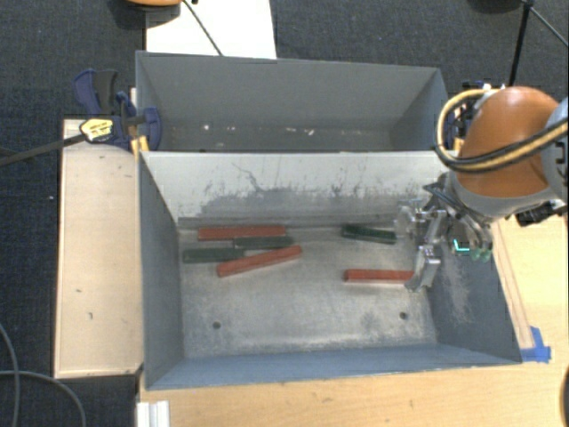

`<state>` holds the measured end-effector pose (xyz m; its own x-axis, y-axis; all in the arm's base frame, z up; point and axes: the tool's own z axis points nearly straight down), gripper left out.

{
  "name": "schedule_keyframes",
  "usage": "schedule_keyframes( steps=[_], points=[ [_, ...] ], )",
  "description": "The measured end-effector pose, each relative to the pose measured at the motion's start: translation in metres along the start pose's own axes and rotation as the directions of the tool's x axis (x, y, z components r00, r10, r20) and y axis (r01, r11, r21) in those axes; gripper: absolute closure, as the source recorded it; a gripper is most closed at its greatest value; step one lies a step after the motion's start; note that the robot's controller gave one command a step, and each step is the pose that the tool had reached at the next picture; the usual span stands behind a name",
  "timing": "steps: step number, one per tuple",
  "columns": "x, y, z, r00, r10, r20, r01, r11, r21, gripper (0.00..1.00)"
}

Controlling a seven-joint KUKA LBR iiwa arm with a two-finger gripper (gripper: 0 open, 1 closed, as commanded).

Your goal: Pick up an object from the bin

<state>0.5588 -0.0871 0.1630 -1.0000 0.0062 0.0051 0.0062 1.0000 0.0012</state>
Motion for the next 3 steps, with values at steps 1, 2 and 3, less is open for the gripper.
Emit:
schedule_keyframes(
  steps=[1,2,3],
  points=[
    [-0.002,0.0,-0.004,1.0,-0.002,0.007,0.002,1.0,0.001,0.0],
    [0.018,0.002,0.044,0.999,-0.032,0.014,0.032,0.999,0.003,0.0],
    [-0.001,0.008,0.082,0.999,-0.034,0.006,0.034,0.999,0.001,0.0]
  ],
)
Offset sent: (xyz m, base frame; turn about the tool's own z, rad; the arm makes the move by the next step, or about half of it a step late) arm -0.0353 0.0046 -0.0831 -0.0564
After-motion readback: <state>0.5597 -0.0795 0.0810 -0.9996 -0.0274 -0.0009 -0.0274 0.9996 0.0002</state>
